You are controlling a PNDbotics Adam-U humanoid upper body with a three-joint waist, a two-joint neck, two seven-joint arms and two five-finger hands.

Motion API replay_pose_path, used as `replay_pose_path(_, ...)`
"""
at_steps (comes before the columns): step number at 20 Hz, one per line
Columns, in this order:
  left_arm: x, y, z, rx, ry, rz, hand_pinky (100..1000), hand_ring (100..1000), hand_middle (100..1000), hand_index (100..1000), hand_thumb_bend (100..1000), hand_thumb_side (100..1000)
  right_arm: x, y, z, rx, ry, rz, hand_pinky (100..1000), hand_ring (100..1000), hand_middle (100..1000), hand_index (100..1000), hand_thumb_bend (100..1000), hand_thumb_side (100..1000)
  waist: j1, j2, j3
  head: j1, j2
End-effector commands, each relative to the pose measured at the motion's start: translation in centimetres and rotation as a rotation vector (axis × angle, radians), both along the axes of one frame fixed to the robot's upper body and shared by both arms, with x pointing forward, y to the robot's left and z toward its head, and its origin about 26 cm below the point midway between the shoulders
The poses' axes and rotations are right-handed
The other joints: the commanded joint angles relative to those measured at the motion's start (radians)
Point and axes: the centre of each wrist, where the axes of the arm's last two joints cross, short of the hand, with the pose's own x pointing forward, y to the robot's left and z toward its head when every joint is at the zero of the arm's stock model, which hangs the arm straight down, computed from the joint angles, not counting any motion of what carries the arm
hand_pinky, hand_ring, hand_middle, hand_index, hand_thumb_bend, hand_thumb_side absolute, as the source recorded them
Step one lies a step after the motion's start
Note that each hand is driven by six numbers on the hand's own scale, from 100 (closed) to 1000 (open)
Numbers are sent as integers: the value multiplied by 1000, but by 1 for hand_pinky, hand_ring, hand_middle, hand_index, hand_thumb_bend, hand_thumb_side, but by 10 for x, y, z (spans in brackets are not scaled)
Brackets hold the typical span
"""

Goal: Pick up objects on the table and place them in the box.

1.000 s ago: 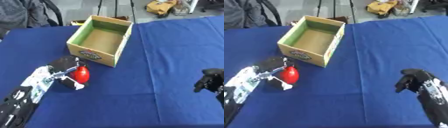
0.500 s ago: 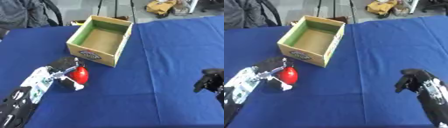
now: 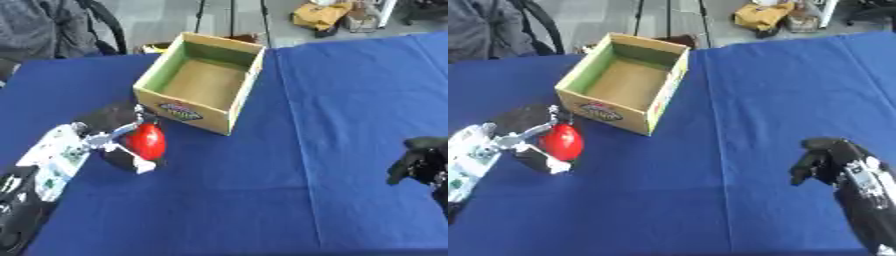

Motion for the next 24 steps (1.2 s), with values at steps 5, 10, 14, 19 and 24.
replay_pose_path(5, 6, 24, 65, 23, -135, -5, 100, 284, 515, 701, 100, 193, -1, -2, 7, -12, -26, 9, 489, 544, 502, 714, 100, 755, -1, -11, -13, 8, -5)
replay_pose_path(10, 24, 33, 84, -35, -147, 21, 100, 284, 514, 701, 100, 195, -1, -1, 8, -17, -27, 21, 489, 544, 501, 714, 100, 765, 3, -8, -29, 19, -9)
replay_pose_path(14, 42, 36, 95, -62, -143, 51, 100, 291, 516, 703, 100, 187, -1, 1, 9, -27, -34, 39, 489, 544, 501, 714, 100, 760, 7, -4, -50, 34, -18)
replay_pose_path(19, 67, 32, 100, -96, -145, 139, 100, 292, 514, 703, 100, 190, 0, 4, 11, -36, -38, 64, 489, 544, 501, 714, 100, 786, 21, 2, -86, 59, -29)
replay_pose_path(24, 87, 32, 88, -114, -140, 202, 100, 309, 520, 706, 100, 185, 2, 8, 14, -53, -47, 91, 489, 544, 501, 714, 100, 808, 44, 14, -131, 86, -39)
